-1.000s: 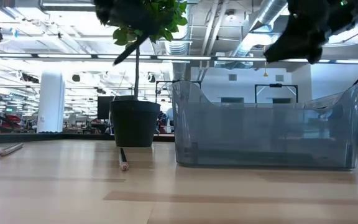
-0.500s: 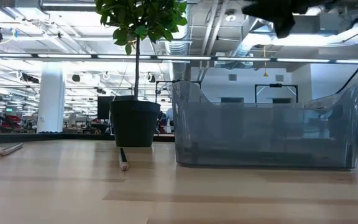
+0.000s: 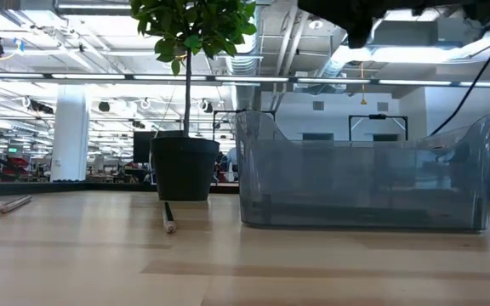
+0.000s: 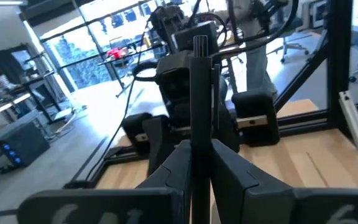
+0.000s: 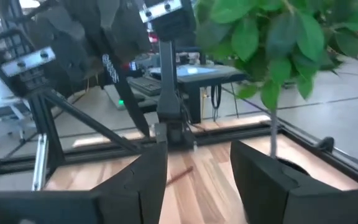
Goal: Sort pens & pencils
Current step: Put the black pen into the transparent bin
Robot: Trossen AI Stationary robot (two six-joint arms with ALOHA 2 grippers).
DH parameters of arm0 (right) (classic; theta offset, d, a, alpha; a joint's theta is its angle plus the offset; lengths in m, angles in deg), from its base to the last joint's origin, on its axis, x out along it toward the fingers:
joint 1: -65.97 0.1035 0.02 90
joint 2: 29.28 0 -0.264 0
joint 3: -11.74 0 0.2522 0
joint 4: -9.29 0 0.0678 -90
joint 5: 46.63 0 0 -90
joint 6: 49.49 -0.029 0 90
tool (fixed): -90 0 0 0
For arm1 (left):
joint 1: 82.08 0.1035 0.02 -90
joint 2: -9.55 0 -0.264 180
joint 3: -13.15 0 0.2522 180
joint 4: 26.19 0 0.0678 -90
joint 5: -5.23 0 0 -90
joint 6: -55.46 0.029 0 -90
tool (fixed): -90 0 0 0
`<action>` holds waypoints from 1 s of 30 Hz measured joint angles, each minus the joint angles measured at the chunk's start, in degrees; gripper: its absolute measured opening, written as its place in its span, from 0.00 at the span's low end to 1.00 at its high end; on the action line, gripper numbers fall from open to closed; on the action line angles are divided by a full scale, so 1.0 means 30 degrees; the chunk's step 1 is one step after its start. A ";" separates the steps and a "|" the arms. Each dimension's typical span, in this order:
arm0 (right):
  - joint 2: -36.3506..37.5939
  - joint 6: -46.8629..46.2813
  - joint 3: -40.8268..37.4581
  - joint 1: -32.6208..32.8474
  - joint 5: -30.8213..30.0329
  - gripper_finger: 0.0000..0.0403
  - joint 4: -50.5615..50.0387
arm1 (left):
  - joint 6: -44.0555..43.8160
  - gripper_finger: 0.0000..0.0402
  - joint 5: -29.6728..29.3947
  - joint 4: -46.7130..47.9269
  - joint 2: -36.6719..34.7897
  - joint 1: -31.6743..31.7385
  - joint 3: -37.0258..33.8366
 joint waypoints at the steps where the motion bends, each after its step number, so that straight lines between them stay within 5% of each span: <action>1: -0.0363 0.0020 0.0376 0.0000 0.0007 0.49 0.0073 | 0.0027 0.08 0.0201 -0.0055 0.0000 0.0034 0.0000; 13: -0.4092 0.3065 0.4257 0.0253 0.1655 0.47 -0.0229 | 0.0209 0.08 0.1014 -0.0086 0.0007 0.0476 0.0007; 22: -0.4462 0.3522 0.5204 0.0386 0.1663 0.46 -0.0751 | 0.0365 0.08 0.1524 0.0038 0.0007 0.0457 0.0007; 30: -0.4367 0.3534 0.5212 0.0386 0.1667 0.28 -0.0724 | 0.0363 0.08 0.1546 0.0199 0.0007 0.0450 0.0007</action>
